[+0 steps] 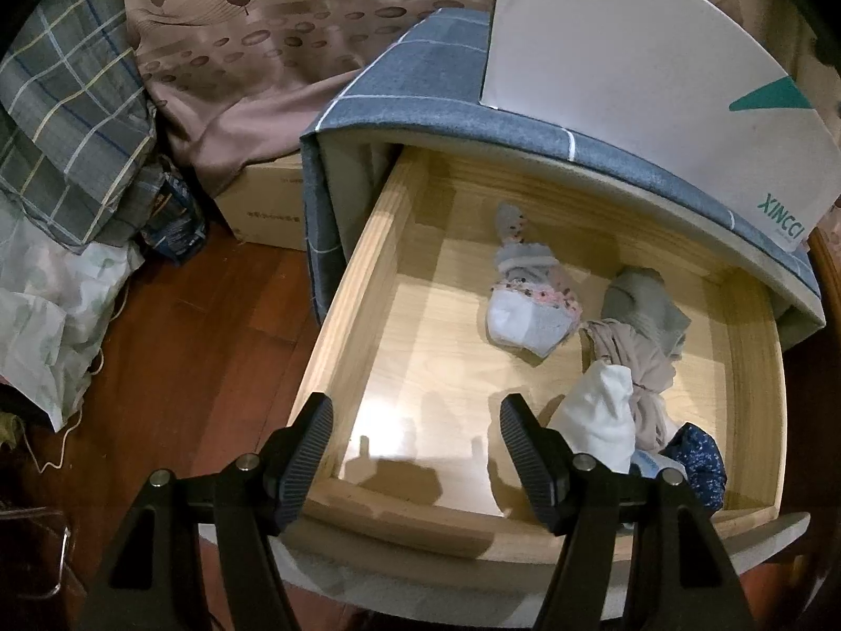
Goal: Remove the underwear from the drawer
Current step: 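Open the right gripper to release the grey-white bundle into the box, then return the right gripper to the drawer and grasp the navy speckled sock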
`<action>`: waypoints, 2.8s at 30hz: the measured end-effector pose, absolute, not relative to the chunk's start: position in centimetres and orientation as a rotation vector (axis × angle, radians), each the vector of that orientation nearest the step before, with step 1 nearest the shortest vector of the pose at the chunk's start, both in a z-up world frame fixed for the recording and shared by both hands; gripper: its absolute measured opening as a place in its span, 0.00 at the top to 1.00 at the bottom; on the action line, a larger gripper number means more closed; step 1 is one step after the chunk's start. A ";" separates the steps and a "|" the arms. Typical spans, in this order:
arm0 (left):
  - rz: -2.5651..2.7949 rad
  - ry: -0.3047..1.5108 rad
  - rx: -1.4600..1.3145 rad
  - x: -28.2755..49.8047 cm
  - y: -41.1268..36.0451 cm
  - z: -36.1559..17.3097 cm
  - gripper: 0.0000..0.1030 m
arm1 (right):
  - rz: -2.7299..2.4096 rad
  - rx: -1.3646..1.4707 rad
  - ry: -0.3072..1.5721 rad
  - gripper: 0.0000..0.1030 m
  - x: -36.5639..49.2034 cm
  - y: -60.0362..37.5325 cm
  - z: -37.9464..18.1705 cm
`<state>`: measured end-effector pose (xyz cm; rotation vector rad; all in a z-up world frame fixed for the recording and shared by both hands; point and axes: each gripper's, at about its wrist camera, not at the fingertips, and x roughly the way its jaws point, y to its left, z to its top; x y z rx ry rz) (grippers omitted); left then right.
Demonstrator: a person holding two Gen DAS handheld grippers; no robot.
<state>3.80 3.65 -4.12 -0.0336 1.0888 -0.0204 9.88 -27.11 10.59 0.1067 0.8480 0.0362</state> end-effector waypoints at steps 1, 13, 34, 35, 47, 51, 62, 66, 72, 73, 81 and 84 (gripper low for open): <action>-0.021 1.090 -0.033 3.8 3.7 -4.1 0.34 | 0.050 0.106 0.852 0.31 9.0 -27.1 10.7; -0.006 1.106 -0.019 3.6 3.9 -4.2 0.34 | 0.142 0.057 1.199 0.40 1.5 -25.4 -2.2; -0.020 1.117 -0.020 3.9 3.6 -4.6 0.34 | 0.056 0.042 1.576 0.48 4.8 -23.5 -19.2; -0.019 1.118 -0.019 3.9 3.5 -4.6 0.34 | 0.056 0.032 1.583 0.48 4.9 -23.3 -19.5; -0.018 1.121 -0.011 3.9 3.4 -4.8 0.34 | 0.016 0.007 1.593 0.57 4.8 -24.3 -20.0; -0.017 1.127 0.001 3.8 3.2 -4.8 0.34 | -0.013 -0.009 1.578 0.64 4.6 -25.3 -19.8; -0.103 1.199 -0.023 4.0 2.9 -5.7 0.34 | 0.017 0.014 1.551 0.64 2.0 -25.3 -20.0; -0.140 1.230 -0.026 4.1 2.5 -5.9 0.34 | 0.029 0.018 1.538 0.65 1.1 -25.4 -19.9; -0.188 1.276 -0.086 4.1 1.5 -6.0 0.34 | 0.033 0.033 1.521 0.65 -0.2 -25.7 -20.0; -0.195 1.282 -0.090 4.1 1.1 -6.1 0.34 | 0.036 0.031 1.519 0.65 -0.4 -26.0 -20.4; -0.222 1.325 -0.120 5.2 -1.5 -6.5 0.34 | 0.040 0.046 1.512 0.65 0.7 -26.8 -19.4; -0.223 1.362 -0.128 5.8 -2.2 -7.4 0.34 | 0.044 0.053 1.510 0.65 0.7 -27.0 -19.1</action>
